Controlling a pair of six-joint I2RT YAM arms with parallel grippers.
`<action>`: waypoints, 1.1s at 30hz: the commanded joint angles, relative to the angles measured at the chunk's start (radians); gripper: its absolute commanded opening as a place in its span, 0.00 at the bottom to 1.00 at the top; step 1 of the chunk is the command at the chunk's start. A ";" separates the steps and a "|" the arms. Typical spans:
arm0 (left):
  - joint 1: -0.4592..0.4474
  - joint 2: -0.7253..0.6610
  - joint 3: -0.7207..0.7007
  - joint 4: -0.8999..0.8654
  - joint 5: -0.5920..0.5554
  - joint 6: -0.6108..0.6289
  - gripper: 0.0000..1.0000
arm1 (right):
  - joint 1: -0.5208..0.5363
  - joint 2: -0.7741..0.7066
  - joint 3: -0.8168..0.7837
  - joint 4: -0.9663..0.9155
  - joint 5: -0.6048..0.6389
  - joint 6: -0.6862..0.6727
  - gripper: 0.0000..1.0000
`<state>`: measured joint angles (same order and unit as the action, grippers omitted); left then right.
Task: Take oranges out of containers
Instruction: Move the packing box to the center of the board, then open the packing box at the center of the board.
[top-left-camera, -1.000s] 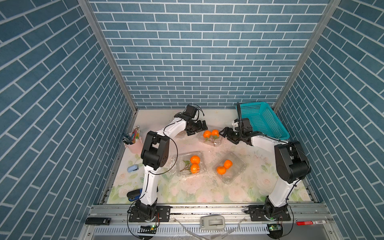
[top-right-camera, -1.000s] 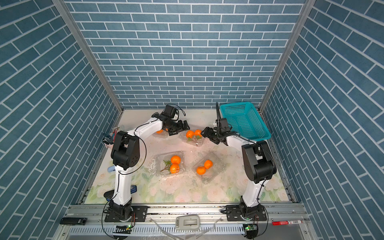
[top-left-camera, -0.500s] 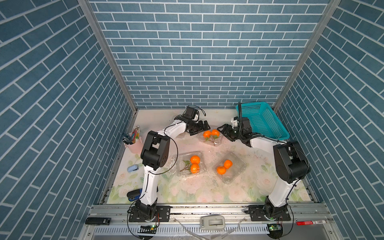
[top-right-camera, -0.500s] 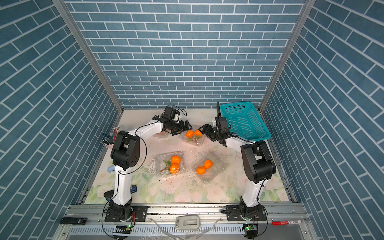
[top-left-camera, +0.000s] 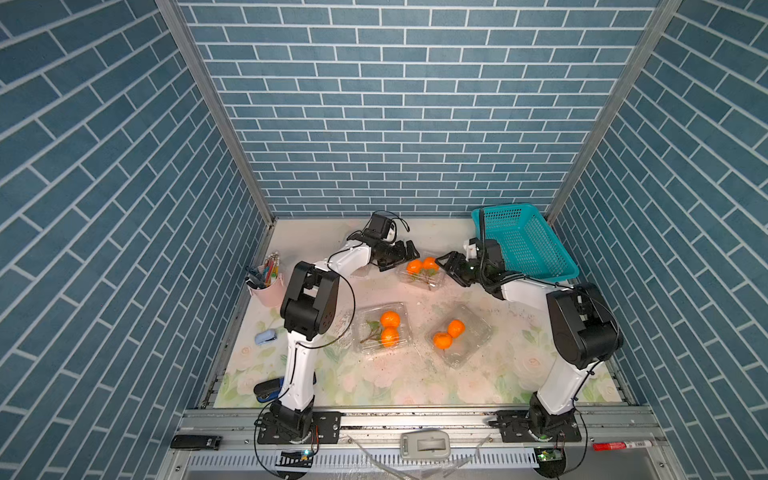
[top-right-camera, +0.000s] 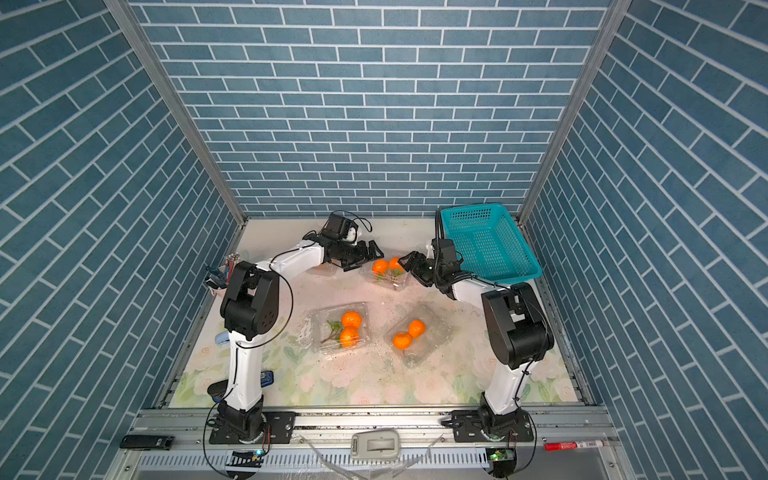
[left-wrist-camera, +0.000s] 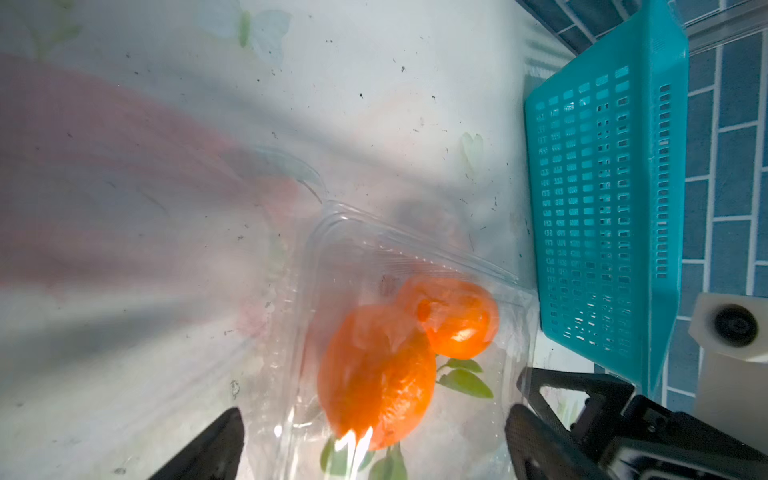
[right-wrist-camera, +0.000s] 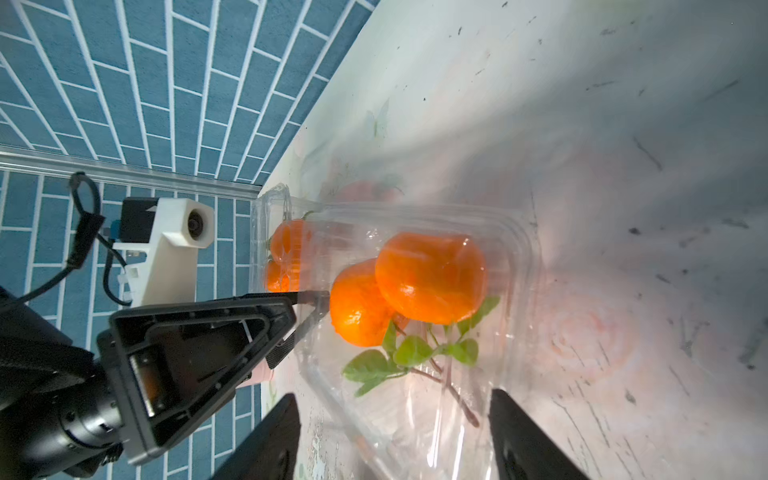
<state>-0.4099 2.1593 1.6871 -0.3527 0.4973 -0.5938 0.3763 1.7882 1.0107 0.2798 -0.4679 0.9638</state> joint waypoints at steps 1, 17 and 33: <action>0.007 -0.041 -0.010 0.003 0.002 0.003 0.99 | -0.004 -0.034 -0.006 -0.022 0.010 -0.007 0.73; 0.021 -0.056 -0.035 0.055 0.045 -0.069 0.99 | 0.028 -0.023 0.010 -0.037 0.058 0.011 0.73; 0.022 -0.060 -0.063 0.095 0.066 -0.096 0.99 | 0.058 0.011 -0.010 0.111 0.043 0.130 0.73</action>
<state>-0.3840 2.1372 1.6375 -0.2802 0.5327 -0.6804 0.4244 1.7859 1.0100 0.3183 -0.4145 1.0275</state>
